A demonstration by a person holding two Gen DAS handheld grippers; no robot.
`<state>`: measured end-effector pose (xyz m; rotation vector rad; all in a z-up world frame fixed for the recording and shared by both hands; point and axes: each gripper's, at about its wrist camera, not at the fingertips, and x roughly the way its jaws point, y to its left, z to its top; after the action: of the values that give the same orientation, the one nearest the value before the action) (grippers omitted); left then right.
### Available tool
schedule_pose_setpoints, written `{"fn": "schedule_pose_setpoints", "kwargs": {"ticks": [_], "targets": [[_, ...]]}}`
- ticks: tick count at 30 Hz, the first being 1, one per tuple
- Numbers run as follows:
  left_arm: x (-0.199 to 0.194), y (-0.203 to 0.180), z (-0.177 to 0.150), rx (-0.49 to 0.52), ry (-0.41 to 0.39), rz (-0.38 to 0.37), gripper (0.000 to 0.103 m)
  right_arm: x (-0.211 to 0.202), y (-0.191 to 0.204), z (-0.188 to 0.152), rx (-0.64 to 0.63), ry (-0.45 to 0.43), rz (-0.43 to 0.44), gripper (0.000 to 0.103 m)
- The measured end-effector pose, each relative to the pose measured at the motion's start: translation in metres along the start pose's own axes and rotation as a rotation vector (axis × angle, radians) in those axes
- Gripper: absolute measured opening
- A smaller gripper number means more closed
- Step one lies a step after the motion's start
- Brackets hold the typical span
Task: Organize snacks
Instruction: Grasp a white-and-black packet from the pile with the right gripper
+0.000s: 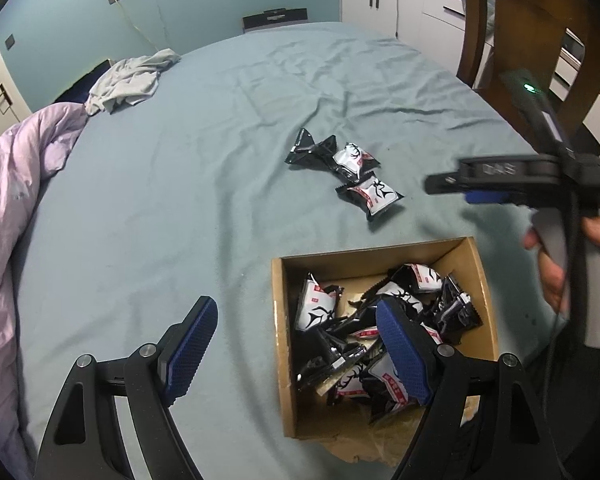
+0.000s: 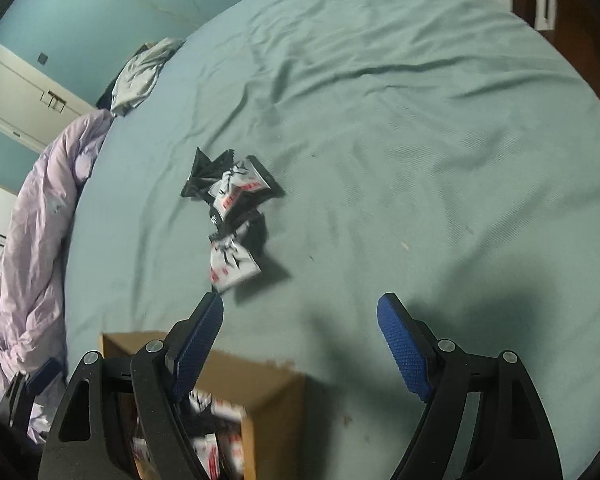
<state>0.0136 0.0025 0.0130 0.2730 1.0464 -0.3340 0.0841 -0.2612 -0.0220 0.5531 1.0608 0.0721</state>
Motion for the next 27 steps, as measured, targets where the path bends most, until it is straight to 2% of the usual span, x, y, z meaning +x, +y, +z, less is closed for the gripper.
{"fn": "schedule_pose_setpoints", "kwargs": {"ticks": [5, 9, 14, 18, 19, 21, 23, 27], "targets": [[0.002, 0.001, 0.001, -0.010, 0.012, -0.013, 0.083, 0.024, 0.019, 0.019, -0.080, 0.008, 0.032, 0.079], [0.004, 0.000, 0.003, -0.012, 0.018, -0.024, 0.083, 0.050, 0.034, 0.028, -0.151, 0.037, 0.020, 0.079], [0.005, -0.004, 0.003, 0.002, 0.018, -0.006, 0.083, 0.075, 0.053, 0.034, -0.272, 0.089, -0.065, 0.079], [0.004, -0.002, 0.003, -0.016, 0.005, 0.008, 0.083, 0.090, 0.063, 0.030, -0.318, 0.131, -0.114, 0.078], [0.004, -0.002, 0.004, -0.021, 0.002, 0.009, 0.083, 0.093, 0.064, 0.029, -0.328, 0.131, -0.128, 0.075], [0.004, 0.000, 0.005, -0.032, -0.004, 0.014, 0.083, 0.095, 0.067, 0.029, -0.354, 0.126, -0.157, 0.054], [0.005, 0.003, 0.006, -0.041, -0.010, 0.017, 0.083, 0.097, 0.070, 0.028, -0.367, 0.115, -0.187, 0.049], [0.008, 0.006, 0.006, -0.056, -0.014, 0.033, 0.083, 0.094, 0.071, 0.025, -0.368, 0.084, -0.191, 0.048]]}}
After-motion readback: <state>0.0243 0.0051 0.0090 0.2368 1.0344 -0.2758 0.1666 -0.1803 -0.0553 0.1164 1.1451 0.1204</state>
